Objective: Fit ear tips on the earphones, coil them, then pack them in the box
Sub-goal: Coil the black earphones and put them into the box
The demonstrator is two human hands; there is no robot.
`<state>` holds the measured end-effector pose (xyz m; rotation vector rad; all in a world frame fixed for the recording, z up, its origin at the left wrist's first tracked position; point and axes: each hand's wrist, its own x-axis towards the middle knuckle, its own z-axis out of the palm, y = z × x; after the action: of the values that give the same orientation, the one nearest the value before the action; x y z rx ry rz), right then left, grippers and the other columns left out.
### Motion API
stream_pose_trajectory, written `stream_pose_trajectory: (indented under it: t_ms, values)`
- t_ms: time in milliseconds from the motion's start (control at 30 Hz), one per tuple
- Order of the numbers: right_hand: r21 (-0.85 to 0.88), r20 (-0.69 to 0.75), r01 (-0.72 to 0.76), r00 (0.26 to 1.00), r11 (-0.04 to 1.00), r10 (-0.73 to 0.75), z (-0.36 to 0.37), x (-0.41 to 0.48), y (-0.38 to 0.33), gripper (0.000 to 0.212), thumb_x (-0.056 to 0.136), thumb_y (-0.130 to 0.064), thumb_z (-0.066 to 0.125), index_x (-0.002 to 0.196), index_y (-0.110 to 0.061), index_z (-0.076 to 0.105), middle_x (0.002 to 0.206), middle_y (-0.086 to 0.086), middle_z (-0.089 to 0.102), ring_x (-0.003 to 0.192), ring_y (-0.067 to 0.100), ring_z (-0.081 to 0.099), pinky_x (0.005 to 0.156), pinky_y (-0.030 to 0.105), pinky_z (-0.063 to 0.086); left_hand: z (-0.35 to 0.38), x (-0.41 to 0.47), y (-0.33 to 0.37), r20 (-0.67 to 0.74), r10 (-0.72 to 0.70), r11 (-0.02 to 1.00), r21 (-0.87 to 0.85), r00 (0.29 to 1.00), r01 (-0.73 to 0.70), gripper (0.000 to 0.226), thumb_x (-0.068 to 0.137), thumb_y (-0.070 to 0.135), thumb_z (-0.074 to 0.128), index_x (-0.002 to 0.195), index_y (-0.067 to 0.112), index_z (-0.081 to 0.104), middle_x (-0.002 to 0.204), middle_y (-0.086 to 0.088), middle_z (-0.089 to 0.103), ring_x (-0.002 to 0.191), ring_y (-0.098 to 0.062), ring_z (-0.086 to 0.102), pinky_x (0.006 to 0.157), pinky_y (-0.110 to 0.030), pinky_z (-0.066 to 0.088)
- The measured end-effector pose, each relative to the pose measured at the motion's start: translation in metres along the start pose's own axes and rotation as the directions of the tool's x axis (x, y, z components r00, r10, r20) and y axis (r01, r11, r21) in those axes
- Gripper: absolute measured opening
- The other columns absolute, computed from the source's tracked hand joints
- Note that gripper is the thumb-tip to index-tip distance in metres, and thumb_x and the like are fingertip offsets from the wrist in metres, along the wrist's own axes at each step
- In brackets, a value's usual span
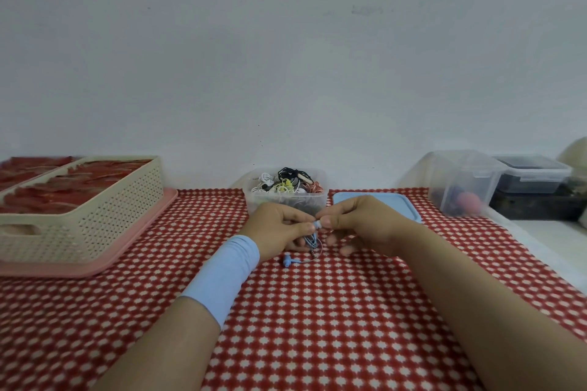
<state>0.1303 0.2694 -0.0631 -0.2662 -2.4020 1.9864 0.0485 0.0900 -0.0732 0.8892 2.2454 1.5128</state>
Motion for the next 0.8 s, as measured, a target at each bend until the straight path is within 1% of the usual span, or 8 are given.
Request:
stream_pose_trajectory:
  t_ms: [133,267,400,533,600,667,733,800]
  values:
    - [0.039,0.015,-0.024,1.0,0.999,0.023,0.0,0.001,-0.001,0.008,0.092,-0.009,0.071,0.096,-0.009,0.078,0.077,0.004,0.075,0.067,0.012,0.069,0.048,0.024,0.055,0.001,-0.001,-0.001,0.007,0.004,0.999,-0.046,1.0,-0.004,0.013,0.087,0.011,0.072,0.1,0.011,0.076,0.065,0.006,0.07,0.06,-0.002,0.067,0.06,-0.016,0.055]
    - [0.065,0.032,-0.033,0.999,0.997,0.031,0.0,0.001,-0.001,0.009,0.093,-0.008,0.069,0.096,-0.008,0.078,0.076,0.004,0.075,0.065,0.011,0.07,0.048,0.024,0.056,0.002,0.0,-0.003,-0.006,0.007,0.997,-0.079,1.0,-0.007,0.012,0.086,0.012,0.073,0.097,0.014,0.076,0.074,-0.002,0.074,0.069,-0.01,0.069,0.069,-0.027,0.06]
    - [0.091,0.045,-0.035,0.998,0.995,0.031,-0.002,0.002,0.001,0.01,0.094,-0.009,0.068,0.095,-0.008,0.078,0.078,0.007,0.075,0.064,0.011,0.068,0.047,0.023,0.056,0.007,0.0,-0.003,0.008,-0.009,0.979,-0.204,1.0,0.01,0.01,0.086,0.009,0.072,0.094,0.013,0.076,0.088,-0.018,0.074,0.078,-0.021,0.069,0.075,-0.035,0.061]
    - [0.152,0.021,-0.004,1.0,0.988,0.001,-0.002,0.004,0.002,0.014,0.095,-0.009,0.067,0.104,-0.003,0.074,0.077,0.008,0.073,0.057,0.011,0.063,0.046,0.024,0.055,0.012,0.0,-0.002,0.028,-0.031,0.917,-0.397,0.999,0.04,0.011,0.088,0.003,0.067,0.094,0.007,0.075,0.084,-0.018,0.068,0.074,-0.019,0.064,0.067,-0.029,0.059]
    - [0.11,0.006,0.02,1.0,0.994,-0.02,-0.001,0.003,0.002,0.009,0.094,-0.01,0.069,0.099,-0.007,0.076,0.076,0.007,0.072,0.056,0.012,0.061,0.046,0.025,0.056,0.012,0.0,-0.002,0.038,-0.04,0.917,-0.396,0.998,0.052,0.011,0.088,0.004,0.067,0.095,0.007,0.075,0.087,-0.022,0.066,0.08,-0.025,0.062,0.067,-0.029,0.059]
    - [0.046,-0.02,0.063,0.998,0.997,-0.062,-0.001,0.001,0.001,0.008,0.093,-0.01,0.07,0.098,-0.008,0.075,0.078,0.008,0.071,0.056,0.014,0.061,0.047,0.027,0.057,0.012,-0.001,-0.003,0.046,-0.062,0.916,-0.394,0.997,0.075,0.012,0.09,0.004,0.066,0.097,0.007,0.075,0.094,-0.026,0.065,0.082,-0.026,0.061,0.067,-0.028,0.059]
    - [-0.017,-0.053,0.144,0.988,0.989,-0.145,0.0,0.001,-0.001,0.01,0.094,-0.009,0.07,0.103,-0.005,0.074,0.078,0.009,0.07,0.056,0.017,0.062,0.049,0.03,0.057,0.012,0.0,-0.002,0.055,-0.09,0.894,-0.435,0.994,0.105,0.012,0.091,0.004,0.063,0.097,0.005,0.074,0.094,-0.024,0.065,0.075,-0.021,0.061,0.066,-0.027,0.059]
    - [-0.082,-0.072,0.212,0.973,0.974,-0.218,0.0,0.002,-0.003,0.008,0.093,-0.007,0.071,0.099,-0.006,0.076,0.077,0.008,0.071,0.056,0.018,0.063,0.051,0.032,0.059,0.011,0.001,-0.002,0.076,-0.117,0.873,-0.468,0.99,0.139,0.013,0.092,0.004,0.062,0.098,0.004,0.073,0.09,-0.018,0.065,0.068,-0.015,0.061,0.065,-0.027,0.059]
